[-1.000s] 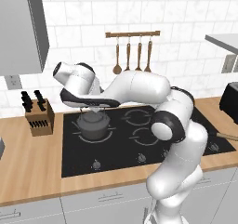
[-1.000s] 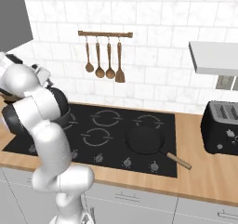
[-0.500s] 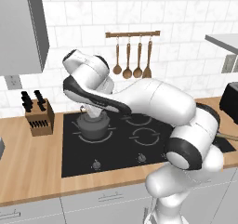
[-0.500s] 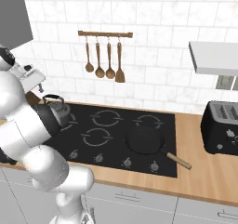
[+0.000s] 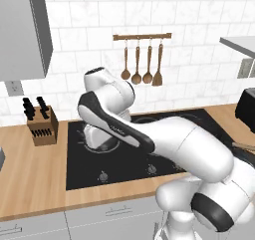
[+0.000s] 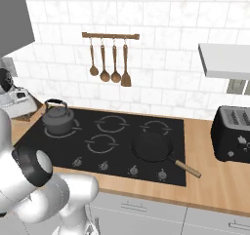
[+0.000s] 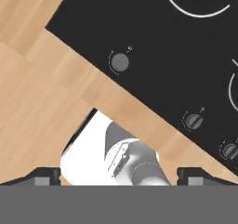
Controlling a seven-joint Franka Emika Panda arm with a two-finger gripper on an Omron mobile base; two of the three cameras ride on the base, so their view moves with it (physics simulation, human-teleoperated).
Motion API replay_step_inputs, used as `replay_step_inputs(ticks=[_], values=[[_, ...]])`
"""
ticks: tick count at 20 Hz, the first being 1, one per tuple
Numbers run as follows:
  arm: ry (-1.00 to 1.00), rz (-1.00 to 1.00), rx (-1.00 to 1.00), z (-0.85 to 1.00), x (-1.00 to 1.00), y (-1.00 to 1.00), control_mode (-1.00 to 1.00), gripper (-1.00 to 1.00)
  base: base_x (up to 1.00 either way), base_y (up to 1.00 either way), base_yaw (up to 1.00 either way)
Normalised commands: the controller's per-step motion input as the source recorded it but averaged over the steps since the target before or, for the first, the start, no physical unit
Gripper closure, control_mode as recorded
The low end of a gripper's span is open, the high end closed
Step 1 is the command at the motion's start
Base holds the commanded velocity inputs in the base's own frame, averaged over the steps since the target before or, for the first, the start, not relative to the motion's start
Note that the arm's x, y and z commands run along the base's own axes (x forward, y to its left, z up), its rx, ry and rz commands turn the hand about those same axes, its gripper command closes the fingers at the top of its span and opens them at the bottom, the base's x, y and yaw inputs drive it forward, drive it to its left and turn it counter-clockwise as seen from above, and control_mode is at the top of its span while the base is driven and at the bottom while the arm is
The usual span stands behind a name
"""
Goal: Pick the kettle from the counter and place it on a stove burner. Then turn the burner on.
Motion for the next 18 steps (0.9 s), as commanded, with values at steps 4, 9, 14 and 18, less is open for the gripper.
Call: replay_step_inputs(ticks=[4, 9, 14, 18], values=[[-0.13, -0.37, 0.26, -0.73, -0.43, 0.35, -1.00, -1.00, 0.00, 0.00, 0.00], [-0.13, -0.47, 0.00, -0.75, 0.32, 0.23, -1.00, -1.00, 0.00, 0.00, 0.00], [-0.16, -0.33, -0.08, -0.42, 0.96, 0.48, -1.00, -1.00, 0.00, 0.00, 0.00], [-0.01, -0.19, 0.00, -0.32, 0.68, 0.19, -1.00, -1.00, 0.00, 0.00, 0.00]])
